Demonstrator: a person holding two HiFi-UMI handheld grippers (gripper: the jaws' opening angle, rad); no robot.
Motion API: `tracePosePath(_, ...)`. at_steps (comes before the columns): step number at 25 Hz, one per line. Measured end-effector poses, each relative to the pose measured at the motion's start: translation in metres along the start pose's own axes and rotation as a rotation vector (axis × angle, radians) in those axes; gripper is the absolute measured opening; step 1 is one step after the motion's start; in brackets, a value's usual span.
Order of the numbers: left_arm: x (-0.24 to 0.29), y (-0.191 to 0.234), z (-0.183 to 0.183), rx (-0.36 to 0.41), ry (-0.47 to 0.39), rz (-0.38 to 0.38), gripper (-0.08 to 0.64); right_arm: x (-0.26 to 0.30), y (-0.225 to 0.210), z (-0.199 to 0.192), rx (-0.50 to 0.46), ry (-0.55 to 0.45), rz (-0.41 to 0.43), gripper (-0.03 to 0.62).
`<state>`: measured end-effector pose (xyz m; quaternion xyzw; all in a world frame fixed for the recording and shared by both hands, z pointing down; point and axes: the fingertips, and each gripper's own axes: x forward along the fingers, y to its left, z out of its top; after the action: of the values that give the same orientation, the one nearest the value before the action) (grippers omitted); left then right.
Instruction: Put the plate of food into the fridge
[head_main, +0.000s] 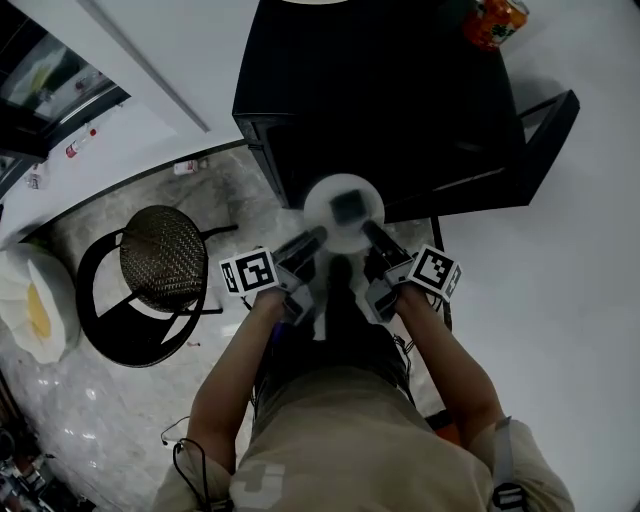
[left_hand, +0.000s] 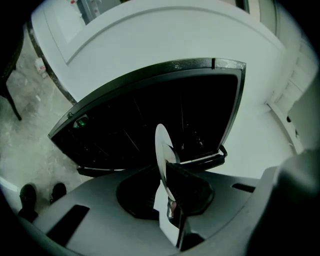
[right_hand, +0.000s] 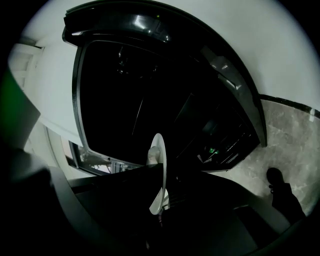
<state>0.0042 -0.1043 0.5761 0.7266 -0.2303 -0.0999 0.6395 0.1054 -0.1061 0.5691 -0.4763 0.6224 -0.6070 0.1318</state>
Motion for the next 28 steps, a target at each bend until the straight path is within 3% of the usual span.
tracePosePath(23, 0.03, 0.062, 0.013, -0.215, -0.118, 0.036, 0.023, 0.042, -0.045, 0.016, -0.052, 0.033, -0.081, 0.028)
tracePosePath(28, 0.036, 0.073, 0.019, -0.231, -0.145, 0.053, 0.021, 0.054, -0.053, 0.02, -0.064, 0.046, -0.087, 0.028)
